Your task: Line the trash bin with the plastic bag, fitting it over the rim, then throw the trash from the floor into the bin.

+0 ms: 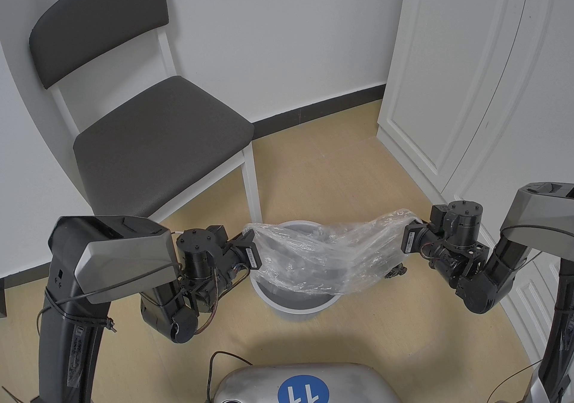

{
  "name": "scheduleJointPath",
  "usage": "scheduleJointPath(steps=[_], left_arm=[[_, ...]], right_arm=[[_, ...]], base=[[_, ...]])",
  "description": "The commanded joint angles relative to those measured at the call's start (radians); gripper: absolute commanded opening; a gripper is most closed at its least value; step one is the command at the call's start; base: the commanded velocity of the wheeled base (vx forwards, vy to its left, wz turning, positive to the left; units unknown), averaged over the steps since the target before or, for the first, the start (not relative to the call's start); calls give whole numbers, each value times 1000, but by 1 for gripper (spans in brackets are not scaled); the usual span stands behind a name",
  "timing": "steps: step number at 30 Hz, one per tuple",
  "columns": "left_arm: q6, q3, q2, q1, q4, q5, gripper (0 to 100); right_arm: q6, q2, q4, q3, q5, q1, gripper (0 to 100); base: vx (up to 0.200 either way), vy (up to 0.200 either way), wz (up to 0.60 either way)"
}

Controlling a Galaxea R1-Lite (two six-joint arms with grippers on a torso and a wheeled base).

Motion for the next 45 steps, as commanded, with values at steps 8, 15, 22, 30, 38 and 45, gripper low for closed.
scheduleJointPath(steps=[8,15,22,30,38,45], left_arm=[[-5,-104,78,-7,55,-2,0],[-9,-156,128,-10,89,1,0],[-2,-111,95,22,89,11,0],[193,128,-23,93,87,-46,0],[262,205,-43,101,92,-83,0],[288,266,-49,101,92,-132,0]], right_arm=[[-37,-56,-5,57,3,-9,0],[-37,-58,-10,63,3,5,0],[-37,-50,-10,60,1,17,0],[-82,-32,-5,92,-8,19,0],[-203,-120,-11,264,-2,62,0],[-300,-133,-15,348,3,60,0]], base=[[0,0,0],[0,0,0],[0,0,0],[0,0,0],[0,0,0],[0,0,0]])
